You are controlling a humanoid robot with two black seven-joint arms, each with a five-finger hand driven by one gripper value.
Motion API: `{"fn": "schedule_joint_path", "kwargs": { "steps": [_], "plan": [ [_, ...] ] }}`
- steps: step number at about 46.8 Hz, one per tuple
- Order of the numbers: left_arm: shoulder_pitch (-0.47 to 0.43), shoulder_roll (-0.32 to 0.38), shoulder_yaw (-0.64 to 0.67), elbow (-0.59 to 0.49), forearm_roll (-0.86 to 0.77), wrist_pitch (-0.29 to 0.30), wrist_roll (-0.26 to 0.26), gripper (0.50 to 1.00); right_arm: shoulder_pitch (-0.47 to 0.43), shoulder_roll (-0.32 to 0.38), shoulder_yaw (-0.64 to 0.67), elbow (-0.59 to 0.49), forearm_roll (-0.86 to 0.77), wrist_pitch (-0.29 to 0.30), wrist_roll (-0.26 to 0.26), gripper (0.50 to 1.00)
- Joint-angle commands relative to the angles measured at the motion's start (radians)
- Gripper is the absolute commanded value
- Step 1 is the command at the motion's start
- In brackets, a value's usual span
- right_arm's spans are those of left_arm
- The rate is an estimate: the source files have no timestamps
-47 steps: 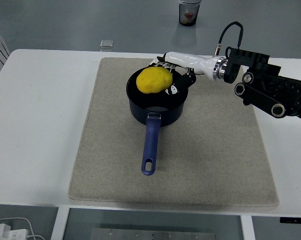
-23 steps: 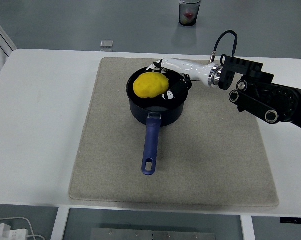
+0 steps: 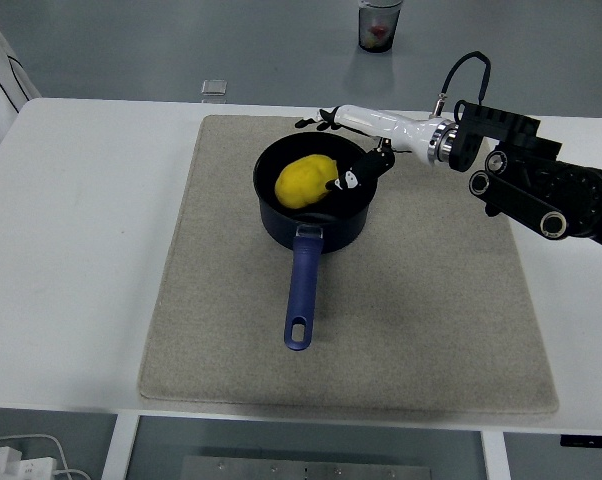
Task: Put the potato in the blue pot
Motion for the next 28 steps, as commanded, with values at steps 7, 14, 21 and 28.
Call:
{"fn": "schedule_joint_path", "kwargs": {
  "steps": [7,14,21,28],
  "plan": [
    [0.000,0.000,0.000,0.001,-0.001,0.000,0.000,0.996,0.002,-0.024,0.006,0.008,0.045,0.003,0.005,0.930],
    [0.000,0.000,0.000,0.001,0.001,0.000,0.000,0.996,0.020,-0.058,0.027,0.014,0.171,0.049,0.005,0.930],
    [0.000,0.000,0.000,0.001,-0.001,0.000,0.000,0.996,0.015,-0.084,0.082,0.014,0.272,0.103,-0.001,0.930],
    [0.000,0.000,0.000,0.001,-0.001,0.000,0.000,0.996,-0.014,-0.105,0.084,0.002,0.358,0.098,-0.008,0.930]
  ]
}}
